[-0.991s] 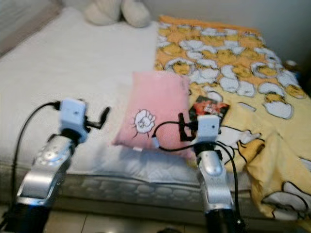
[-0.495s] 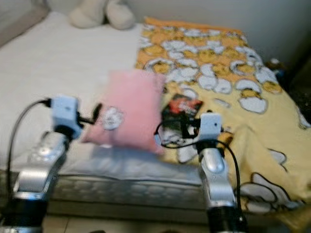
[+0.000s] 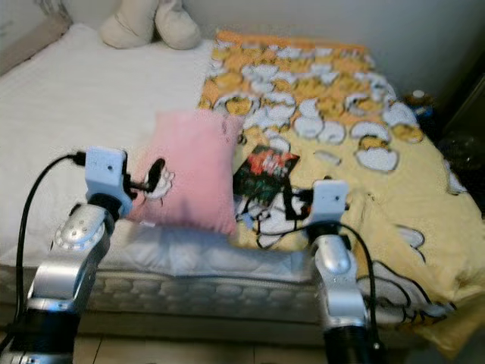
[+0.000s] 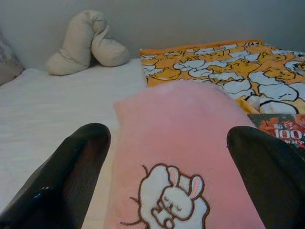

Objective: Clean up the room

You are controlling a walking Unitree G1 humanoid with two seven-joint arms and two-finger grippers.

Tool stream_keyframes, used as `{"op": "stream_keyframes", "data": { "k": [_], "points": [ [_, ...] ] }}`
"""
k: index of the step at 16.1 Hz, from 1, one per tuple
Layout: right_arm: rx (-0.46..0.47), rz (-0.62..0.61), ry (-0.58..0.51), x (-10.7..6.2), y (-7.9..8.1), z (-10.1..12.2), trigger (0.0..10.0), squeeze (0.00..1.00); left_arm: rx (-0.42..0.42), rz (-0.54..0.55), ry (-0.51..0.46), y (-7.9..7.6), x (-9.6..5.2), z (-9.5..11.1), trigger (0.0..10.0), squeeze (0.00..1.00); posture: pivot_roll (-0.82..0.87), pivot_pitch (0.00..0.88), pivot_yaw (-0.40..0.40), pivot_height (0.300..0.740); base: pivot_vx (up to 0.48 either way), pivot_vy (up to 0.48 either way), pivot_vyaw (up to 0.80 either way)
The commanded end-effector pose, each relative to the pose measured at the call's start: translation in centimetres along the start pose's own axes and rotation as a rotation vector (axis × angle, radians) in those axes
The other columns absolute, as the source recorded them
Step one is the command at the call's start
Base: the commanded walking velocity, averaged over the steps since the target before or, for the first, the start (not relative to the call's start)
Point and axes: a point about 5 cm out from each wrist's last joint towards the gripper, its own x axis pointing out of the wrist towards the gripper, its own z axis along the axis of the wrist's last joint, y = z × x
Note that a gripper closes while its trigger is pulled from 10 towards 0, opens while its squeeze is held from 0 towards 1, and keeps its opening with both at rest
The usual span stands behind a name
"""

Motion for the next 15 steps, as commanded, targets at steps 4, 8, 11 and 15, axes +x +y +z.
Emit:
{"op": "stream_keyframes", "data": {
  "k": [4, 8, 11, 15],
  "points": [
    [0.004, -0.003, -0.023, 0.2, -0.2, 0.6, 10.0, 0.0, 0.013, -0.026, -0.02, -0.2, 0.2, 0.7, 10.0, 0.0, 0.03, 0.0, -0.032, 0.719, 0.45, 0.0, 0.0],
    [0.009, 0.006, -0.024, 0.3, 0.0, 0.6, 10.0, 0.0, -0.034, -0.016, -0.016, -0.2, 0.2, 0.8, 10.0, 0.0, 0.03, 0.0, -0.032, 0.719, 0.223, 0.23, 0.0],
    [0.012, 0.01, -0.019, 0.3, 0.0, 0.5, 10.0, 0.0, -0.014, -0.025, -0.019, -0.4, 0.3, 0.8, 10.0, 0.0, 0.03, 0.0, -0.037, 0.719, 0.0, 0.32, 0.0],
    [0.168, -0.022, 0.056, 1.6, -0.4, -0.1, 10.0, 0.0, -0.009, -0.099, 0.098, -0.6, 2.1, -0.1, 10.0, 0.0, 0.05, 0.0, -0.041, 0.719, 0.0, 0.0, 0.0]
  ]
}}
